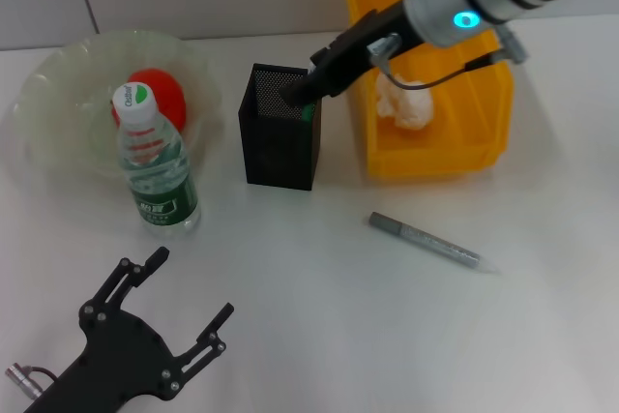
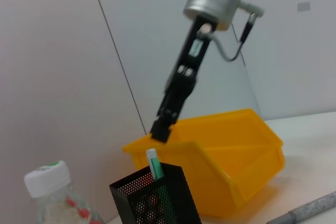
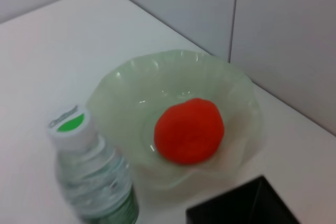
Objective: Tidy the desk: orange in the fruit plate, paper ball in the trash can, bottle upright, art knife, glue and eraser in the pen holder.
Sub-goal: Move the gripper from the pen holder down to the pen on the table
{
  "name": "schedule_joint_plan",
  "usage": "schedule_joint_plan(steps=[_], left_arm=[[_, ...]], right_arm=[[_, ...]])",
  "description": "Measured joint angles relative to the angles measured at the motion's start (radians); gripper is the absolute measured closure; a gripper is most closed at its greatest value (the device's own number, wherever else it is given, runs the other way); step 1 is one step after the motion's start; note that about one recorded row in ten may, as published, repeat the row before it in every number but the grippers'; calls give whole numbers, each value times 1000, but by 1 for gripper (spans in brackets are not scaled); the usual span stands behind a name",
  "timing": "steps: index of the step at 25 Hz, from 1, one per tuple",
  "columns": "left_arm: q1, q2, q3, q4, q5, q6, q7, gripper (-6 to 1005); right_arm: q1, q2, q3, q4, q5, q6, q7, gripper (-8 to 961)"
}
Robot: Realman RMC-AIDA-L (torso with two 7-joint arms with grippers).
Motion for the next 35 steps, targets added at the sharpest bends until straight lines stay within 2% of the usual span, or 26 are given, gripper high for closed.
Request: schedule_joint_plan(steps=[1, 2, 3, 4, 6, 7, 11, 18, 23, 30, 35], left_arm=[[1, 3, 0, 3, 0, 0, 0, 165], [1, 3, 0, 3, 0, 0, 0, 165], [2, 5, 0, 5, 0, -1, 0, 165], [2, 6, 0, 5, 1, -3, 0, 165], [-1, 9, 0, 5, 2, -6, 0, 165], [-1, 9, 0, 5, 2, -6, 0, 165], [-12, 12, 1, 4, 3, -8, -1, 165], [-33, 5, -9, -4, -5, 6, -1, 166], [-38, 1, -10, -3, -6, 7, -2, 166], [-51, -7, -9, -4, -7, 8, -2, 166], [-54, -11, -9, -5, -7, 9, -2, 165]], right_arm=[[-42, -2, 4, -103, 0, -73, 18, 317], [-42, -2, 4, -103, 0, -73, 18, 317], [-79, -4, 15, -194, 0, -163, 30, 318], [-79, -4, 15, -194, 0, -163, 30, 318], [-130, -5, 51, -310, 0, -301, 35, 318], [-130, -5, 51, -310, 0, -301, 35, 319], [-174, -5, 103, -368, -3, -452, 35, 320], [-221, -5, 99, -340, -12, -501, 26, 322], [-234, -6, 86, -269, -56, -501, 14, 323], [-218, -5, 3, -148, -190, -363, 1, 327], [-183, -6, -44, -52, -212, -302, 0, 329]])
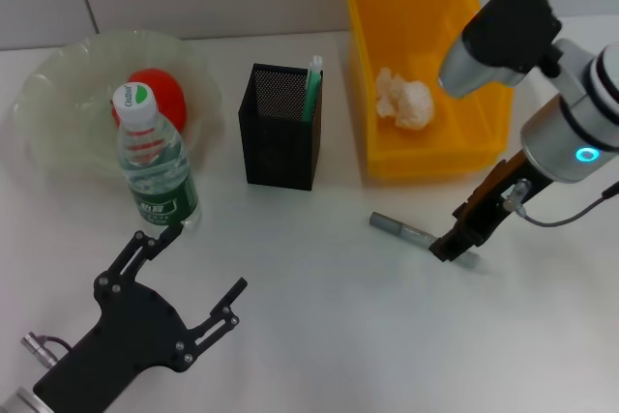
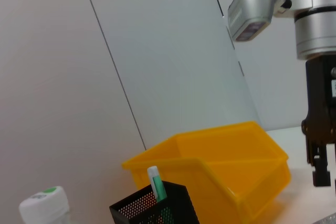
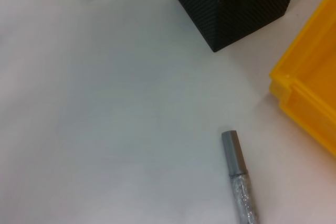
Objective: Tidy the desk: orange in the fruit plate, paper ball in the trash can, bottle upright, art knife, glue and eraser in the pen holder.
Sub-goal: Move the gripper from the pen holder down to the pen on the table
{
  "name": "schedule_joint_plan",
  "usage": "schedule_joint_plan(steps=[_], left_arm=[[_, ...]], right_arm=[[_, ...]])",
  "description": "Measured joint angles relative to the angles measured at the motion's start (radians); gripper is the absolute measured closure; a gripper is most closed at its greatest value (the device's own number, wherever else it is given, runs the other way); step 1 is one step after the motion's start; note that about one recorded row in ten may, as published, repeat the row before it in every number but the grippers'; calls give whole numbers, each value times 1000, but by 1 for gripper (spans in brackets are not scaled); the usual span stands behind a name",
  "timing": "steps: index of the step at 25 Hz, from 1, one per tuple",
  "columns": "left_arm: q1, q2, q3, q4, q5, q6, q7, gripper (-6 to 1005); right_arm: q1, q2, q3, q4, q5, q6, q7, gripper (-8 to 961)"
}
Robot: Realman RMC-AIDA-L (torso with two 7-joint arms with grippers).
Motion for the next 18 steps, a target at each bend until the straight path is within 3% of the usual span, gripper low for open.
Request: schedule_joint_plan(steps=[6, 18], left_arm=[[-1, -3, 0, 0, -2, 0, 0, 165], [-1, -5, 0, 0, -4, 0, 0, 166]], right_arm=[[12, 2, -38, 14, -57, 40, 7, 332], [38, 2, -38, 69, -51, 65, 1, 453]])
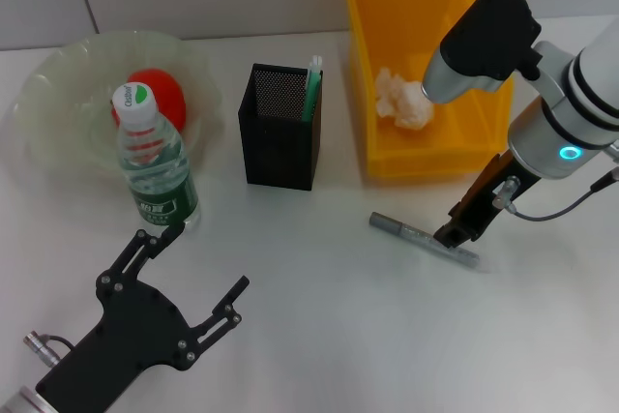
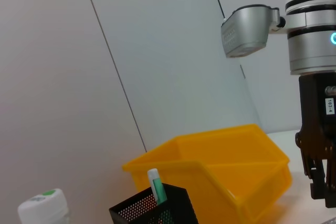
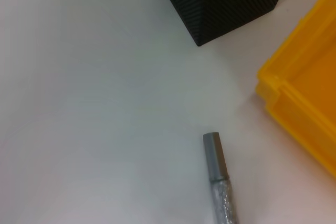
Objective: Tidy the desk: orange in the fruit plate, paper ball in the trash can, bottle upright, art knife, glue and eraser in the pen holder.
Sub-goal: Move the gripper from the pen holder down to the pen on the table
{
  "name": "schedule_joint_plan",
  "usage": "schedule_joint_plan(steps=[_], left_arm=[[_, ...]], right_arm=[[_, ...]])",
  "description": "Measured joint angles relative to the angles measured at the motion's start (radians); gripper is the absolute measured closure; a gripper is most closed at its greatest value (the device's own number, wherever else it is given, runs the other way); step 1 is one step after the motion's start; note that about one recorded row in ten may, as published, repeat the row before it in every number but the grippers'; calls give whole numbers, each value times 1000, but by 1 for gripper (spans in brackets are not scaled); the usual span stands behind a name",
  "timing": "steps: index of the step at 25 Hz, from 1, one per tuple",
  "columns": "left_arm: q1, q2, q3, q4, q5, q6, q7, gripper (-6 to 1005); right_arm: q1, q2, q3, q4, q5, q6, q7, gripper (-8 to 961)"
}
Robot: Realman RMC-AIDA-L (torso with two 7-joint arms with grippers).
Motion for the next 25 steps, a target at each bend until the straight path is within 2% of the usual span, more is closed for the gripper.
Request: schedule_joint_plan(steps=[1, 13, 25], left_arm=[[0, 0, 0, 0, -1, 0, 0, 166], [0, 0, 0, 0, -1, 0, 0, 166], [2, 0, 0, -2, -1, 0, 0, 165]], right_arm=[[5, 1, 0, 15, 2, 9, 0, 605], [40, 4, -50, 107, 20, 69, -1, 604], [53, 4, -50, 143, 22, 79, -2, 612]])
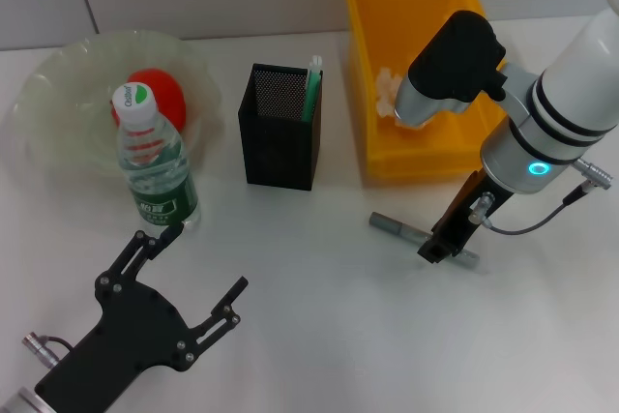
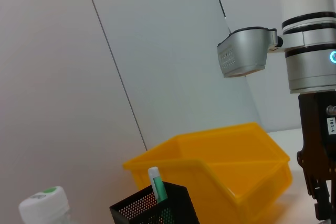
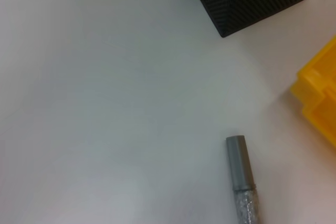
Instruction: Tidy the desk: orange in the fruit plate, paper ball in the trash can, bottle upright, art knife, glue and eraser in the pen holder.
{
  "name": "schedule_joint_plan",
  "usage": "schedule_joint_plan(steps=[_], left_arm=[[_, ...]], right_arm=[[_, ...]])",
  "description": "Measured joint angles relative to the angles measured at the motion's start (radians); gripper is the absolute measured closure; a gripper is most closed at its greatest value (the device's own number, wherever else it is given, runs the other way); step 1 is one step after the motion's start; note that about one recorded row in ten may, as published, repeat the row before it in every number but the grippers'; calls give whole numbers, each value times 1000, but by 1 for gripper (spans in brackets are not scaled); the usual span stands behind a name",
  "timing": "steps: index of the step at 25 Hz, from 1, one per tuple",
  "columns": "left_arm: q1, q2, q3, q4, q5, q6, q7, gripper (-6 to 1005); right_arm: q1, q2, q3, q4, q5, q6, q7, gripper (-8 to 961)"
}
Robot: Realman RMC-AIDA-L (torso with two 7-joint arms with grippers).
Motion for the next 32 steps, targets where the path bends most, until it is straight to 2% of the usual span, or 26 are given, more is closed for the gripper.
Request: schedule_joint_plan(steps=[10, 12, 18, 21, 24, 27, 28, 29, 32], left_arm=[[0, 0, 0, 0, 0, 0, 0, 165], [0, 0, 2, 0, 0, 0, 0, 165], [2, 0, 4, 0, 0, 0, 0, 165], [3, 0, 4, 0, 0, -3, 0, 166], [5, 1, 3, 0, 1, -6, 0, 166], [8, 2, 1, 4, 2, -10, 0, 166], [8, 2, 1, 4, 2, -10, 0, 166], [8, 1, 1, 3, 3, -11, 1, 166], [6, 0, 1, 1, 3, -14, 1, 166]], right_arm=[[12, -2, -21, 38, -3, 23, -1, 619], [15, -3, -22, 43, -1, 25, -3, 639], [12, -2, -25, 31, 1, 25, -13, 803], [8, -3, -25, 12, 1, 15, -15, 808], [-14, -3, -17, -74, 6, -50, -25, 812], [-49, -5, 4, -215, 35, -148, -33, 813], [-69, -6, 28, -319, 48, -210, -50, 813], [-69, -6, 28, -319, 48, -210, -50, 813], [-102, -6, 44, -469, 23, -271, -92, 814]])
